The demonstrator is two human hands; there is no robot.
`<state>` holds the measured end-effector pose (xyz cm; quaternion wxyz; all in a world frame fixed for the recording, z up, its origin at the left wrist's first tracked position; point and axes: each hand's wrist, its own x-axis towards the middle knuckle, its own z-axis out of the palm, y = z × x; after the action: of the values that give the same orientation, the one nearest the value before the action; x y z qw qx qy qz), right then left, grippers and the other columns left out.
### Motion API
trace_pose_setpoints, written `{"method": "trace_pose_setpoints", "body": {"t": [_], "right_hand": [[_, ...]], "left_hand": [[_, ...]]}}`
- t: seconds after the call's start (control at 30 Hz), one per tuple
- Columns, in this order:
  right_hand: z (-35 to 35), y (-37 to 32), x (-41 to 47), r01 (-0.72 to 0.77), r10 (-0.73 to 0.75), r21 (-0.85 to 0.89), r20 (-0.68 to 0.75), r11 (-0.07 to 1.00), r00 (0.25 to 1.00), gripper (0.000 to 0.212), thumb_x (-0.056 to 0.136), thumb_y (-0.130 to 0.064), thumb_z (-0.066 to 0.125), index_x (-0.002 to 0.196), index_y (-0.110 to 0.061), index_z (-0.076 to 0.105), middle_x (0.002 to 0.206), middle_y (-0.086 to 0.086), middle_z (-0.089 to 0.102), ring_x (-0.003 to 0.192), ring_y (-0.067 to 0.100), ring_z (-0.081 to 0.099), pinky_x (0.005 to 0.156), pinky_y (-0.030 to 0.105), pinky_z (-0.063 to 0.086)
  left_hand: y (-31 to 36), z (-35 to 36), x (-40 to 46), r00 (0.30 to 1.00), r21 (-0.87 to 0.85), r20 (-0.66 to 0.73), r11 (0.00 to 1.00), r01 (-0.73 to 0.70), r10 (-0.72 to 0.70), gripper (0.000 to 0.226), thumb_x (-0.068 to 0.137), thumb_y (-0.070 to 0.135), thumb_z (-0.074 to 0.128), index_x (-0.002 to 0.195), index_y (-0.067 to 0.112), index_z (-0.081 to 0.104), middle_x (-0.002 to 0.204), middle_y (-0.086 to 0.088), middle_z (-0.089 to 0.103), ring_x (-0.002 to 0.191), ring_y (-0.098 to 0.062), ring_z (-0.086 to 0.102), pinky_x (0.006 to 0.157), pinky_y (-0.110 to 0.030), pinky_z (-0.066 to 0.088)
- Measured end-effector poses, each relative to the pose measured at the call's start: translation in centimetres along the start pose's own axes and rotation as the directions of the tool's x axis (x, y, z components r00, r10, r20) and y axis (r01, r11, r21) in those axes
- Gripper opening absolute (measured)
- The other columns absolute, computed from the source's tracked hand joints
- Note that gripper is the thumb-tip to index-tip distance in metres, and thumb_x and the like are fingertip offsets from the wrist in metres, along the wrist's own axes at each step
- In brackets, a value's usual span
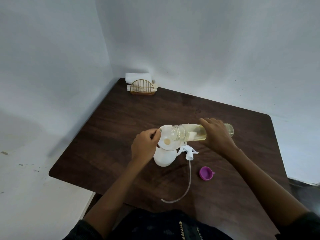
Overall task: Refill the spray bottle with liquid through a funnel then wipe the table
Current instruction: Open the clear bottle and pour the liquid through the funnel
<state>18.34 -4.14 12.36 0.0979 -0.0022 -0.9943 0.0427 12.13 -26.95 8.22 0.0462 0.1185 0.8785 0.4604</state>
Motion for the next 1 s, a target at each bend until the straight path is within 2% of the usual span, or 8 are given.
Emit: {"method": "trace_pose_setpoints", "body": {"t": [0.23, 0.47, 0.63, 1.0], "right_hand": [[-0.17, -0.05, 0.07, -0.002, 0.002, -0.006, 0.009, 1.0, 1.0, 0.044, 0.061, -0.02, 0.081, 0.097, -0.006, 0.061, 0.087, 0.012, 0.065, 0.078, 0.033, 0.057, 0.072, 0.04, 0.041], [-0.09, 0.01, 0.1, -0.002, 0.002, -0.001, 0.013, 1.0, 1.0, 0.044, 0.063, -0.02, 0.08, 0.099, -0.008, 0.06, 0.089, 0.01, 0.065, 0.08, 0.031, 0.057, 0.074, 0.04, 0.042], [0.09, 0.14, 0.17, 0.0, 0.0, -0.021, 0.007, 1.0, 1.0, 0.044, 0.06, -0.018, 0.082, 0.097, -0.008, 0.06, 0.086, 0.009, 0.065, 0.076, 0.03, 0.057, 0.071, 0.039, 0.042], [0.05, 0.15, 0.25, 0.011, -0.011, -0.03, 0.01, 0.999, 1.0, 0.048, 0.06, -0.016, 0.082, 0.102, -0.008, 0.061, 0.09, 0.009, 0.065, 0.079, 0.029, 0.058, 0.073, 0.039, 0.043]], "left_hand": [[-0.27, 0.12, 0.14, 1.0, 0.006, -0.005, 1.0, 0.008, -0.008, 0.036, 0.093, 0.038, 0.048, 0.067, 0.018, 0.061, 0.055, 0.003, 0.056, 0.059, -0.018, 0.061, 0.052, -0.029, 0.037], [-0.29, 0.2, 0.28, 1.0, 0.016, -0.004, 1.0, 0.014, -0.014, 0.034, 0.093, 0.04, 0.047, 0.075, 0.019, 0.067, 0.061, 0.004, 0.063, 0.061, -0.016, 0.063, 0.055, -0.033, 0.045], [-0.34, 0.25, 0.34, 1.0, 0.013, -0.015, 1.0, 0.011, -0.011, 0.037, 0.093, 0.038, 0.048, 0.065, 0.017, 0.059, 0.054, 0.002, 0.057, 0.059, -0.019, 0.063, 0.052, -0.031, 0.039], [-0.49, 0.3, 0.34, 1.0, 0.005, -0.009, 1.0, -0.005, 0.005, 0.037, 0.093, 0.037, 0.048, 0.066, 0.016, 0.061, 0.054, 0.001, 0.057, 0.057, -0.018, 0.061, 0.051, -0.031, 0.039]]}}
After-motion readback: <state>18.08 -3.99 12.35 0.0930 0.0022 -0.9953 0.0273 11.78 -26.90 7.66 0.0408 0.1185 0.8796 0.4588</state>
